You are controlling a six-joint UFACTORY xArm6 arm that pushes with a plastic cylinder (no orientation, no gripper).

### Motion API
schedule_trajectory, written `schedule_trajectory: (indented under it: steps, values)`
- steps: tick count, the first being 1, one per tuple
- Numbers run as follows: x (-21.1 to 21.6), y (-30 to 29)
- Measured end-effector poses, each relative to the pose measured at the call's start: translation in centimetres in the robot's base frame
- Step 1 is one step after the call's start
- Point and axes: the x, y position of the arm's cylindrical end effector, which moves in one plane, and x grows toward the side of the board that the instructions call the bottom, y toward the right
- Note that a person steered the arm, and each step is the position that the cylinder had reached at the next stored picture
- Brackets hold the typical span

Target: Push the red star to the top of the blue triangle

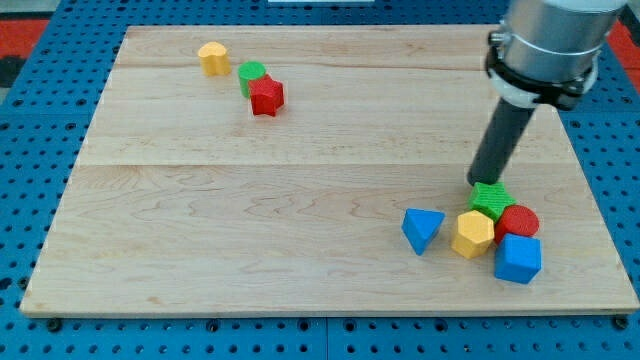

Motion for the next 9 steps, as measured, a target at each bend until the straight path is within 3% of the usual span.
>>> schedule_trajectory:
  steps: [1,2,4,5,6,7,8,9]
  values:
    - [-1.9,-5.7]
    - [-1.2,-17.5]
    - [-9.2,-32.1]
    - [-15.0,-36.7]
    - [-21.8,-38.1]
    - [-24.2,-30.7]
    - [-17.4,-27.7]
    - [-15.5,-28.0]
